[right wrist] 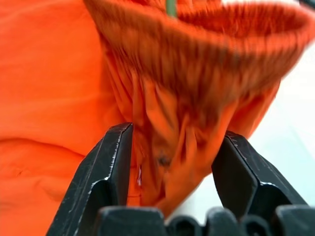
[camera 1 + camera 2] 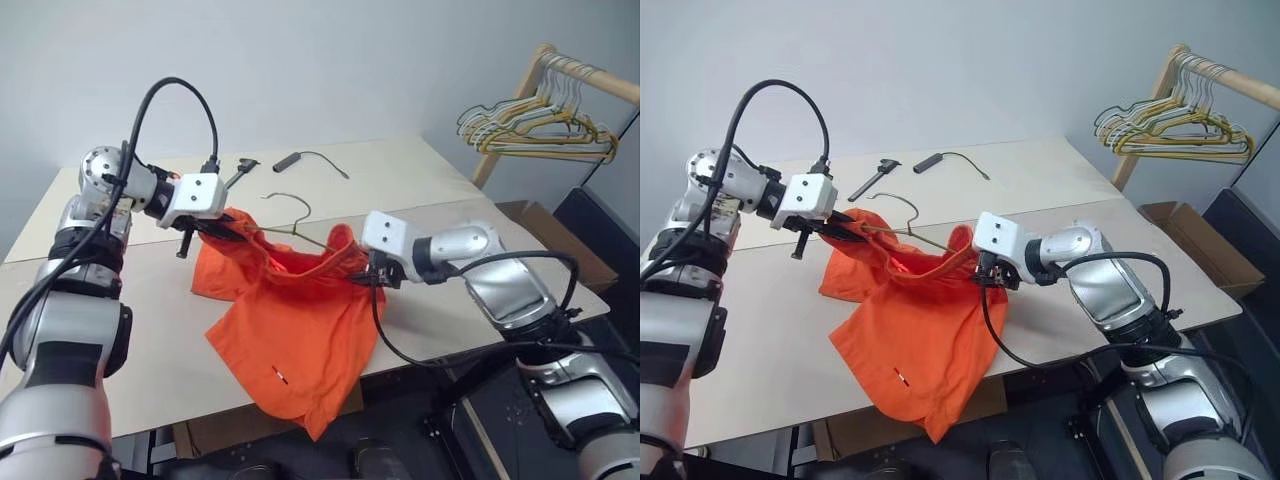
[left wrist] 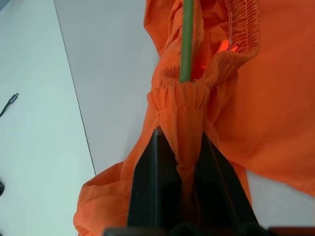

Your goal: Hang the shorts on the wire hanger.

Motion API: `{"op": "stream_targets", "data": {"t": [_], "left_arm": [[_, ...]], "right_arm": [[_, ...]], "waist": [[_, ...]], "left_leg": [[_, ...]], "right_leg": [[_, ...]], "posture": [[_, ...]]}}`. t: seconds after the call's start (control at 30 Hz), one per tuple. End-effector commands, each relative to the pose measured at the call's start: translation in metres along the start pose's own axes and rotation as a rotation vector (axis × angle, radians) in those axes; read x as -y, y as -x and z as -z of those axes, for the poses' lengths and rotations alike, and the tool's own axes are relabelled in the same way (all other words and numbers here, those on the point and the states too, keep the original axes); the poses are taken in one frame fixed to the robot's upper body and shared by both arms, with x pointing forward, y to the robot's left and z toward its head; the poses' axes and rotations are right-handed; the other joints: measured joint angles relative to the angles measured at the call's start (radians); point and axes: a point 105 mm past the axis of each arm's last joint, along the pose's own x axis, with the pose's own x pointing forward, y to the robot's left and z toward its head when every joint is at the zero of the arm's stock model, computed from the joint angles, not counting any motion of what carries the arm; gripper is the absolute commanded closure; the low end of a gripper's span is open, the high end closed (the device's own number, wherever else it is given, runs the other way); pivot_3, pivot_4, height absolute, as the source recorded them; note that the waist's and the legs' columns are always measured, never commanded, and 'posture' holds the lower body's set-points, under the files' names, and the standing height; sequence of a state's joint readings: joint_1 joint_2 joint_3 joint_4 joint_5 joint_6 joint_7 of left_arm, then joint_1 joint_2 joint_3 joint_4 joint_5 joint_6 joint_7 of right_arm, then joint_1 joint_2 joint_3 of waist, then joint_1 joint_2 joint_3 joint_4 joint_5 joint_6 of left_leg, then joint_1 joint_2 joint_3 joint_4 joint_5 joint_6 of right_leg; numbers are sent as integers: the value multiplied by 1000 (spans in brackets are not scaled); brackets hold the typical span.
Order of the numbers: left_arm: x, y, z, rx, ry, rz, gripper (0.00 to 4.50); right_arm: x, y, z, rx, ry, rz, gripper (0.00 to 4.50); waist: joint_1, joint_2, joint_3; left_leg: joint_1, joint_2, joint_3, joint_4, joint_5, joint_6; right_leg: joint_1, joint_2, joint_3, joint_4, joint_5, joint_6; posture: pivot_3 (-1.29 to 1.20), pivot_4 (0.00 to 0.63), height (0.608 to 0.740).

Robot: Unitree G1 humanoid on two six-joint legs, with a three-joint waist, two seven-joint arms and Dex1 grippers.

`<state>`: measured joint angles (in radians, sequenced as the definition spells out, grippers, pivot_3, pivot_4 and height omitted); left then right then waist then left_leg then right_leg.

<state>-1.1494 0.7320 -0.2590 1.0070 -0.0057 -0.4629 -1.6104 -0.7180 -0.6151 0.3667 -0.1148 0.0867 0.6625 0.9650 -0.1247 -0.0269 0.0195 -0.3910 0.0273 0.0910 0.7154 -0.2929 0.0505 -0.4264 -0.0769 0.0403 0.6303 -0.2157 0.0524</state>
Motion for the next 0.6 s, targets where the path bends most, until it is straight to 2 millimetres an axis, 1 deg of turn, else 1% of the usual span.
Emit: {"op": "stream_targets", "data": {"t": [0.03,0.07,0.13,0.23,0.37,0.6], "left_arm": [[-6,7,-9,30,-23,-36,4500],[-6,6,-9,31,-19,-36,4500],[-6,6,-8,31,-17,-35,4500],[-7,5,-9,44,-11,-37,4500],[-11,4,-15,72,-16,-50,4500],[-12,2,-18,95,-16,-52,4500]], "right_arm": [[21,10,-8,90,-91,135,1721],[24,10,-8,106,-115,153,1721],[25,15,-16,182,-149,148,1721],[17,22,-27,270,-171,82,1721],[4,20,-25,241,-101,-6,1721],[8,9,-29,234,-100,-18,1721]], "waist": [[-1,0,0],[-2,0,0],[-2,0,0],[-3,0,0],[-2,0,0],[-9,0,0]], "left_leg": [[0,0,0,0,0,0],[1,0,0,0,0,0],[1,0,0,0,0,0],[0,0,0,0,0,0],[0,0,-1,0,0,0],[1,0,-1,0,0,0]], "right_leg": [[0,0,0,0,0,0],[0,0,0,0,0,0],[0,0,0,1,0,0],[0,0,0,0,0,0],[1,0,0,0,0,0],[1,0,0,0,0,0]], "posture": [[-120,0,740],[-121,0,740],[-125,0,740],[-129,0,740],[-134,0,740],[-121,0,740]]}}
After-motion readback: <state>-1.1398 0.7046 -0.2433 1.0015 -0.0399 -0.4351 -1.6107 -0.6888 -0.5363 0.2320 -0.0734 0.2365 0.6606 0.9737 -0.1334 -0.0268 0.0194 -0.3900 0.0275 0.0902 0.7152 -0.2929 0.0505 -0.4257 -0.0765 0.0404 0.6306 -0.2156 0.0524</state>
